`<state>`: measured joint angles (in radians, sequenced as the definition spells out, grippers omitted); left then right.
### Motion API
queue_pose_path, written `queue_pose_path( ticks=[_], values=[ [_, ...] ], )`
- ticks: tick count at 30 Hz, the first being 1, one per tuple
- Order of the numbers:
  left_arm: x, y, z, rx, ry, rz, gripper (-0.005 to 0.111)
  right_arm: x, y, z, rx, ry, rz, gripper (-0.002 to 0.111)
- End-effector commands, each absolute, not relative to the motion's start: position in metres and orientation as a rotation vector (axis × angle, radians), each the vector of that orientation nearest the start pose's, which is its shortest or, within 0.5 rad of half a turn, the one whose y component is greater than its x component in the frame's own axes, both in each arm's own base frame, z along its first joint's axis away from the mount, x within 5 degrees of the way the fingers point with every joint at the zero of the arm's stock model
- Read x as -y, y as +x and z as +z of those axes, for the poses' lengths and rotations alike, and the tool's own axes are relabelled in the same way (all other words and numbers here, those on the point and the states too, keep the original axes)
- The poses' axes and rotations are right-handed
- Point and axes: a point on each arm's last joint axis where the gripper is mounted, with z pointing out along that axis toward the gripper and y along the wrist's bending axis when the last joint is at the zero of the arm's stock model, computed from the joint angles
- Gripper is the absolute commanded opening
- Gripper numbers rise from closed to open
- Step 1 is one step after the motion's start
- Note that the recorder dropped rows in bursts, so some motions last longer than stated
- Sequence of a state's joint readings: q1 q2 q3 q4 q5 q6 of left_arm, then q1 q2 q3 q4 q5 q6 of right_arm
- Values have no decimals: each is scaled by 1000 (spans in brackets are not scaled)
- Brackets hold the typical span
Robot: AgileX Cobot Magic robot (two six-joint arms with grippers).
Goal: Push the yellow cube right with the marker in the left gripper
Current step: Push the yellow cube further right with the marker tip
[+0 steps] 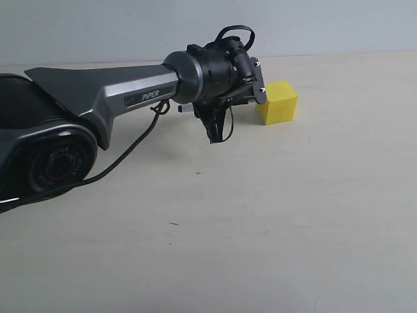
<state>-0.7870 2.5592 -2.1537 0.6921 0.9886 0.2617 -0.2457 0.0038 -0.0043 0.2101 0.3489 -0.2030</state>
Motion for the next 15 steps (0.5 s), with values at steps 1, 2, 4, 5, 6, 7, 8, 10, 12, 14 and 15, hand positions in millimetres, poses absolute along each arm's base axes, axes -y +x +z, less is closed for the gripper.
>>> queue_pose_path(
  ticks=[1, 2, 4, 5, 6, 7, 8, 10, 12, 14, 15],
  values=[
    [335, 412, 121, -2104, 1618, 768, 0, 7, 53, 183, -1814, 166, -113, 0],
    [335, 412, 121, -2106, 1610, 765, 0, 7, 53, 183, -1814, 166, -113, 0],
    [337, 412, 121, -2096, 1604, 748, 0, 7, 53, 183, -1814, 166, -113, 0],
    [338, 413, 121, -2094, 1592, 730, 0, 7, 53, 183, -1814, 166, -113, 0],
    [340, 413, 121, -2089, 1570, 702, 0, 7, 53, 183, -1814, 166, -113, 0],
    [344, 413, 119, -2079, 1559, 668, 0, 7, 53, 183, -1814, 166, -113, 0],
    [347, 413, 117, -2073, 1552, 631, 0, 7, 53, 183, -1814, 166, -113, 0],
    [354, 414, 112, -2047, 1544, 557, 0, 7, 53, 183, -1814, 166, -113, 0],
    [362, 413, 107, -2020, 1550, 538, 0, 7, 53, 183, -1814, 166, -113, 0],
    [367, 411, 106, -1999, 1559, 544, 0, 7, 53, 183, -1814, 166, -113, 0],
    [367, 412, 106, -1993, 1565, 567, 0, 7, 53, 183, -1814, 166, -113, 0]
  ],
)
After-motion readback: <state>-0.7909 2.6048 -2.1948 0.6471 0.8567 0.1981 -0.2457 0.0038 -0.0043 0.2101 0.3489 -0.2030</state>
